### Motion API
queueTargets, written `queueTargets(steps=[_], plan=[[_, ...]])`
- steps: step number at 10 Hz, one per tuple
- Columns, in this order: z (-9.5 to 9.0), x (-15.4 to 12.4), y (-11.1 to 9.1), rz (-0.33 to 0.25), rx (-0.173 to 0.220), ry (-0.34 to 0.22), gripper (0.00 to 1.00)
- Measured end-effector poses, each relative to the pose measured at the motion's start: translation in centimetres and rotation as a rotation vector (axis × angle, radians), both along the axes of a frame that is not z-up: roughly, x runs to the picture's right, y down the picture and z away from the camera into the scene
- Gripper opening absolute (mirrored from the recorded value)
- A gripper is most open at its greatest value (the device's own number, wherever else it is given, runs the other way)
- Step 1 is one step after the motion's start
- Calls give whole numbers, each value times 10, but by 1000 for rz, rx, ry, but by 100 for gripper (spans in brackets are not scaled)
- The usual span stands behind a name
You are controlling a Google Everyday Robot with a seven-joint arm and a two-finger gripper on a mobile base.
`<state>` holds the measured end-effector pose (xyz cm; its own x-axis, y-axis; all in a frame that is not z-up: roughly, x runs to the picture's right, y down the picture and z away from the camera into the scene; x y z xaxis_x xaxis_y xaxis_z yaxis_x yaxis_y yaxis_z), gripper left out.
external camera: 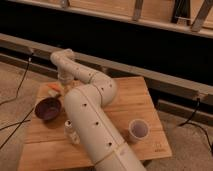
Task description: Drag the pepper across the table
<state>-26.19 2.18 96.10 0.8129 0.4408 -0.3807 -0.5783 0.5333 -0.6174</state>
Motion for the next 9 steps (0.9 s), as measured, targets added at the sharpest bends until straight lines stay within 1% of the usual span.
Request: queueTargets(steps=[5,7,9], plan=[[-7,-34,-3,-32,20,-38,65],[-5,-33,-2,-37,21,-31,65],[-1,-27,-3,-34,21,-13,65]])
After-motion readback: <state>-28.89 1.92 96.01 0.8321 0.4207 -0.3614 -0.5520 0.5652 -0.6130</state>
